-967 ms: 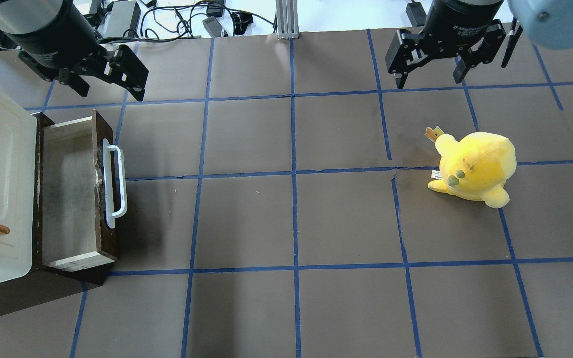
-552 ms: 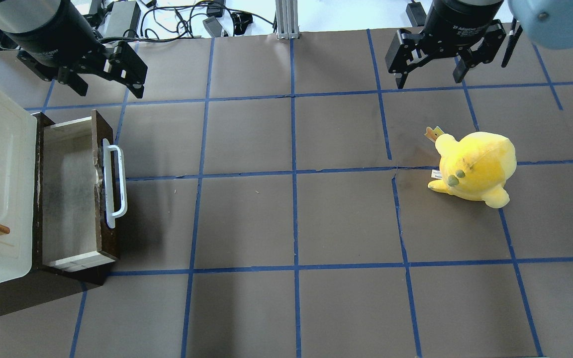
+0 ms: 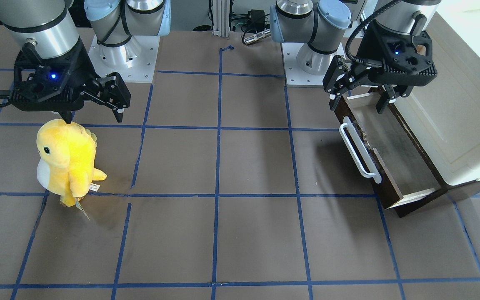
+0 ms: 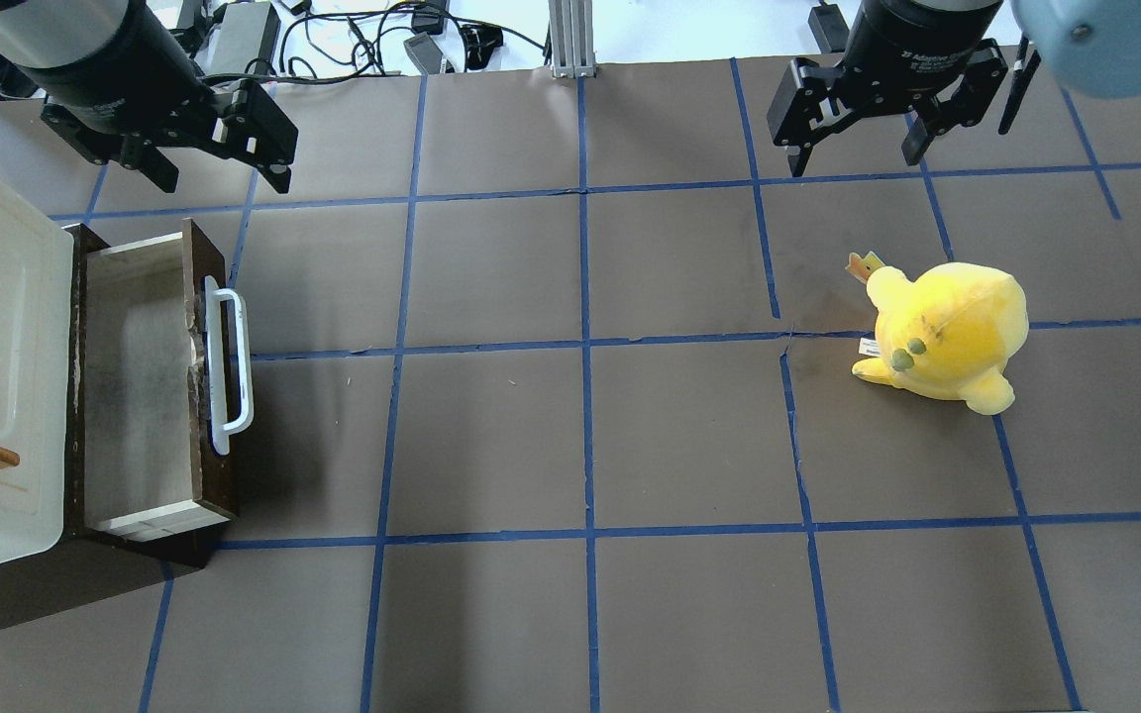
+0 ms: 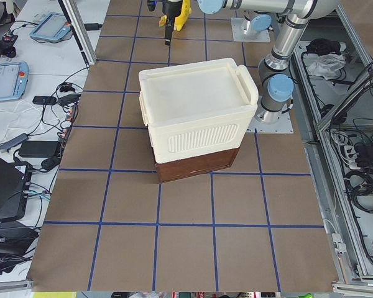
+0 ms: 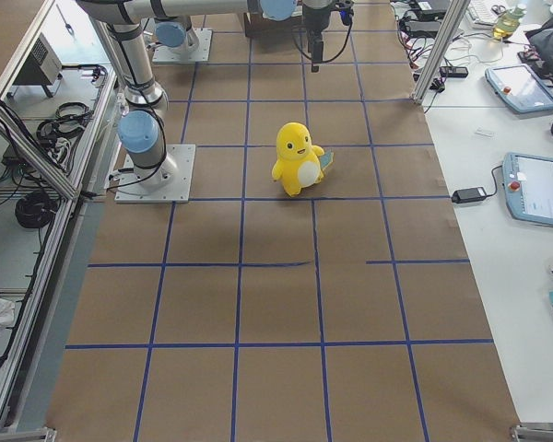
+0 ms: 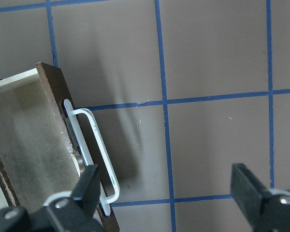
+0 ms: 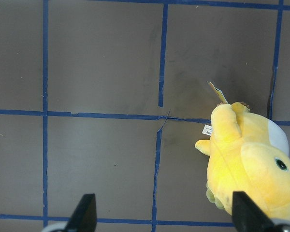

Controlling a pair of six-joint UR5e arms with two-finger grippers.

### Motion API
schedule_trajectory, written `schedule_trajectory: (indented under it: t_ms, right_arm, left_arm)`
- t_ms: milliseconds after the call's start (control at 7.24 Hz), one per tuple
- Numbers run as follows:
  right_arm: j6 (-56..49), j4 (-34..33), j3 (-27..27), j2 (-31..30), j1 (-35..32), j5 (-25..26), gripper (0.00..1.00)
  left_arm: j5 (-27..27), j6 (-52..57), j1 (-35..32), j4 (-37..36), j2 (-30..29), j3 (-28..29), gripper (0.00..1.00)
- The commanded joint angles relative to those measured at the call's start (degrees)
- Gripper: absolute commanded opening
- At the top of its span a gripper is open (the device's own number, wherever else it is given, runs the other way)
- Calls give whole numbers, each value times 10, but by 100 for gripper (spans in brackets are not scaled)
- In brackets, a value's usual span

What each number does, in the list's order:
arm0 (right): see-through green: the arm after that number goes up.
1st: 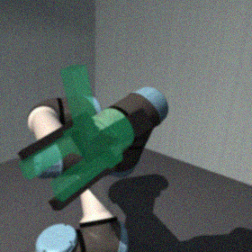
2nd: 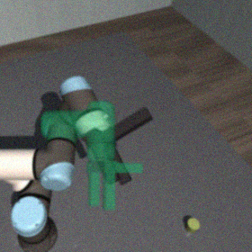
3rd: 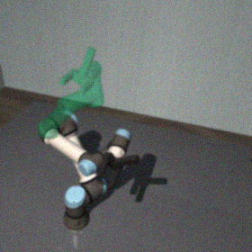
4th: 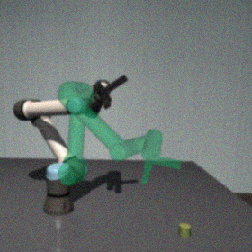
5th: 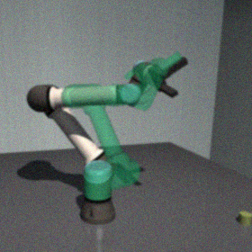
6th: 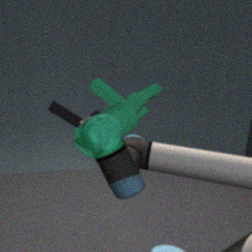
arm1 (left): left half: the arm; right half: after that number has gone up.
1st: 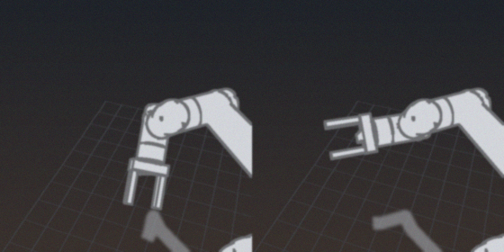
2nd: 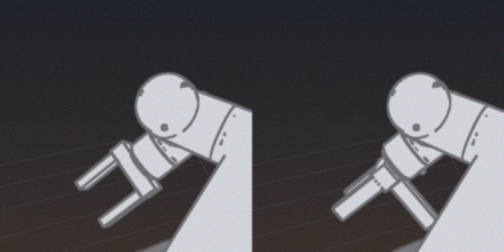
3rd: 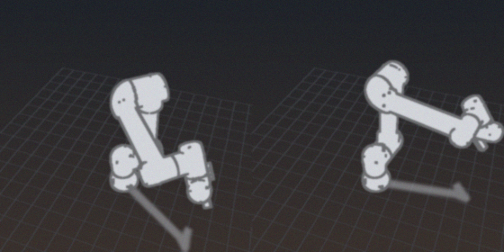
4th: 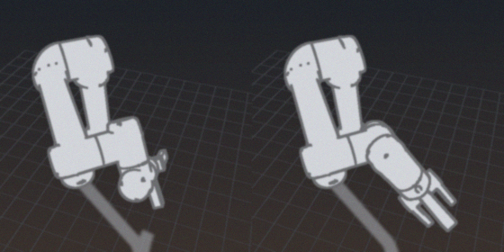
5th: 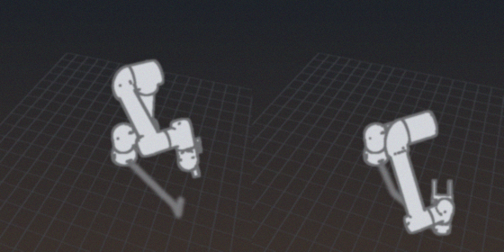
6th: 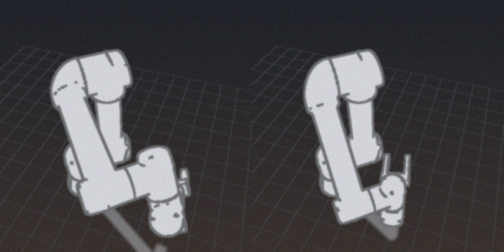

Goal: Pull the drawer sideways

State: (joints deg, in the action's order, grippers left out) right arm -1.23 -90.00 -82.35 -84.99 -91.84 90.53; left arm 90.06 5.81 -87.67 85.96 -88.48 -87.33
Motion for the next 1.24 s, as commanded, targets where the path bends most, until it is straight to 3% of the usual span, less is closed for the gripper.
schedule_trajectory:
  t_ms: [0, 1105]
  right_arm:
    - [0, 0, 0, 0, 0, 0, 100]
    - [0, 0, 0, 0, 0, 0, 100]
  left_arm:
    - [1, 6, 1, -4, 2, -4, 98]
    - [1, -1, 0, -5, 1, -5, 100]
